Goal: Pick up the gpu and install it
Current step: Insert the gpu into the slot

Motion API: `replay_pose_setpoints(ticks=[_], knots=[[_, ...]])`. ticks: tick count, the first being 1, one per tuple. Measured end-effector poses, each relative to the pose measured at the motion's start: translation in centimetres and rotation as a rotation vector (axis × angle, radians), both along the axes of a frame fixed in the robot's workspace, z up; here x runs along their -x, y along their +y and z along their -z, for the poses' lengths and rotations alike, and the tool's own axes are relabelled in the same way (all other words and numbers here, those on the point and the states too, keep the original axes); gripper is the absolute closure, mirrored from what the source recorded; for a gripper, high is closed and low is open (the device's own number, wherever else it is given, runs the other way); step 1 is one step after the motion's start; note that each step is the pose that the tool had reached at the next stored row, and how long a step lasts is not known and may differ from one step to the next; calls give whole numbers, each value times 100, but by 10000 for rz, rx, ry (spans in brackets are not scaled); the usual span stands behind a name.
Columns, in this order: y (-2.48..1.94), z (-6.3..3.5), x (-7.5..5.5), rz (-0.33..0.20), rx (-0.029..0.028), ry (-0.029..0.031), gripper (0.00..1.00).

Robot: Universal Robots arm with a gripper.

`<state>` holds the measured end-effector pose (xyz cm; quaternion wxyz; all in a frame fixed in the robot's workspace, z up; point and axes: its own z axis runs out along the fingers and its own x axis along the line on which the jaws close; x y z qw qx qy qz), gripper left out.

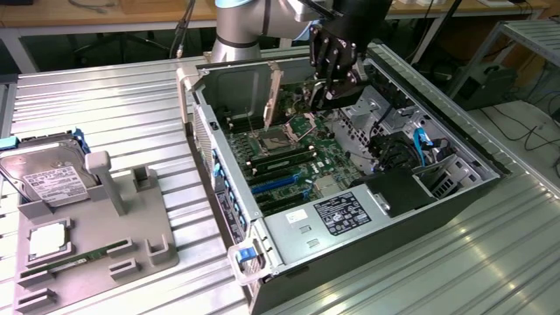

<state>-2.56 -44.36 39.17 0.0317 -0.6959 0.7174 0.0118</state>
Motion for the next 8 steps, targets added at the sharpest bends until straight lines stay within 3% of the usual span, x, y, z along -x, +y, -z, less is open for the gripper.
replay_pose_setpoints(ticks=[8], knots=[[-46,31,61,-193,-78,0,72]])
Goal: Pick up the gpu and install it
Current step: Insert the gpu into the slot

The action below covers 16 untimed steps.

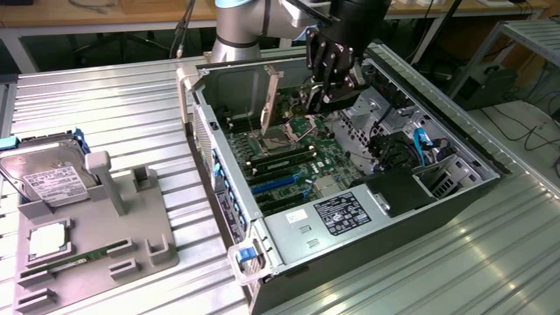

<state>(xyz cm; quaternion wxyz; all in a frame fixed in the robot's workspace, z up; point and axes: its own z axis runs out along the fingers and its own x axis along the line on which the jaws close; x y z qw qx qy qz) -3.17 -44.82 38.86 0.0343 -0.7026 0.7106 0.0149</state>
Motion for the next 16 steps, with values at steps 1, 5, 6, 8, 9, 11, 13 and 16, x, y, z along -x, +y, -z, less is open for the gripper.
replay_pose_setpoints(ticks=[1,5,6,8,9,11,13,16], knots=[[-13,6,2,-16,-6,0,72],[-51,41,4,-59,-21,-1,72],[-55,51,5,-71,-20,0,72],[-60,72,4,-96,-23,0,72],[-62,79,5,-106,-25,1,72],[-67,91,13,-126,-31,1,72],[-69,98,30,-130,-37,1,72],[-71,104,52,-131,-42,0,72]])
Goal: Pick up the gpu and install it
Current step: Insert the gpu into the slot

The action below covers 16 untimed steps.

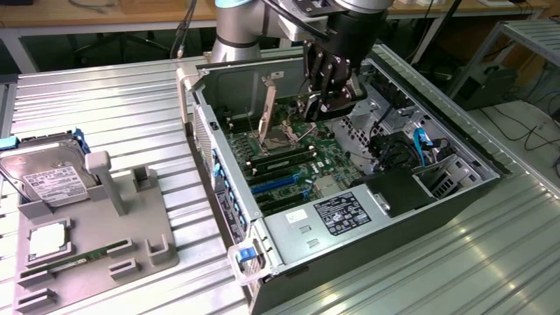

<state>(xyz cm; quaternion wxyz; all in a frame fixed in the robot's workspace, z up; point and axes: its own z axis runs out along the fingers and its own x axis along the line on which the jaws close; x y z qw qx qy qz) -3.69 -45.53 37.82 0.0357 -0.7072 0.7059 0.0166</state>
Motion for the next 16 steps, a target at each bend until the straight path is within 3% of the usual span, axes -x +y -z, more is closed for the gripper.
replay_pose_setpoints(ticks=[7,11,16], knots=[[-18,20,5,-1,22,6,72],[-19,51,6,-1,74,54,72],[-19,95,5,-1,65,88,72]])
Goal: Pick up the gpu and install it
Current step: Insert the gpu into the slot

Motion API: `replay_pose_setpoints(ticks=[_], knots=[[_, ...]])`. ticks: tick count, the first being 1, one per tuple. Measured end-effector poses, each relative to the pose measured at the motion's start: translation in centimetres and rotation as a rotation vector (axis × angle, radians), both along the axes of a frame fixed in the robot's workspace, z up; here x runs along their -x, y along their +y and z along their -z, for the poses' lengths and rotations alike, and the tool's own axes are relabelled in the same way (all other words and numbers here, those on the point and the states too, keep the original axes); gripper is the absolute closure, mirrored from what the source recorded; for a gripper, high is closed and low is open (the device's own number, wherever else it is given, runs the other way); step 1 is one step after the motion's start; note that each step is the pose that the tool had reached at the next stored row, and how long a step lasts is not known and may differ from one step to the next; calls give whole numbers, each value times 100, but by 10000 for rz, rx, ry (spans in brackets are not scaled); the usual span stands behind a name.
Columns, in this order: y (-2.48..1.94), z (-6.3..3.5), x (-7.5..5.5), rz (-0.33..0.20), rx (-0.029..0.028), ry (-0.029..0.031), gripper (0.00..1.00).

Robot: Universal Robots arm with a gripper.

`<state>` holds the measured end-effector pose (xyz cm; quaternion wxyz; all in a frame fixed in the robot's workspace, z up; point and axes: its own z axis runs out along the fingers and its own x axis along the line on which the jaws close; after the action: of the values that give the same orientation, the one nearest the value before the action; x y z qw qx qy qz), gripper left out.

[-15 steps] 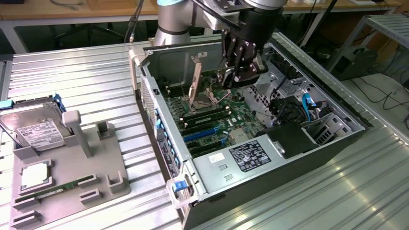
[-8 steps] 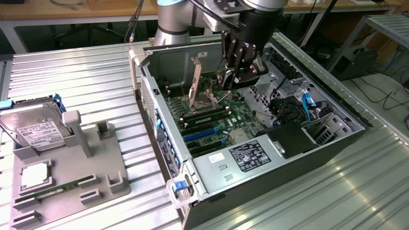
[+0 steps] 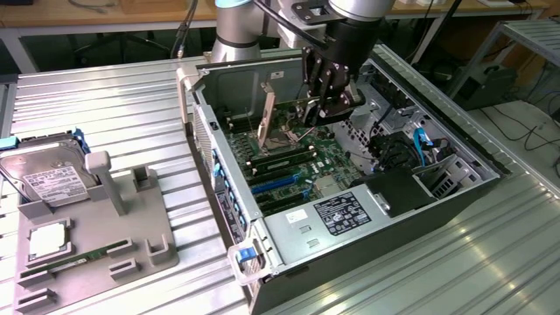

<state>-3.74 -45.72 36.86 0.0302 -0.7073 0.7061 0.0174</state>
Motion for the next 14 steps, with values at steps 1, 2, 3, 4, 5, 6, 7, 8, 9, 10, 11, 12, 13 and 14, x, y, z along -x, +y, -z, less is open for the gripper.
replay_pose_setpoints(ticks=[1,2,3,4,5,6,7,8,9,10,11,12,13,14], knots=[[0,4,0,0,-2,1,72],[0,7,0,0,-5,2,72],[0,9,1,-9,-17,3,72],[-2,12,5,-25,-45,2,72],[-7,15,7,-42,-85,1,72],[-25,18,10,-64,-167,1,72],[-39,20,12,-80,-256,1,72],[-46,21,16,-92,-329,2,72],[-48,24,19,-104,-369,1,72],[-47,25,22,-107,-372,2,72],[-49,26,27,-108,-391,2,72],[-52,29,32,-110,-431,1,72],[-54,31,38,-112,-457,1,72],[-54,31,40,-115,-467,0,72]])
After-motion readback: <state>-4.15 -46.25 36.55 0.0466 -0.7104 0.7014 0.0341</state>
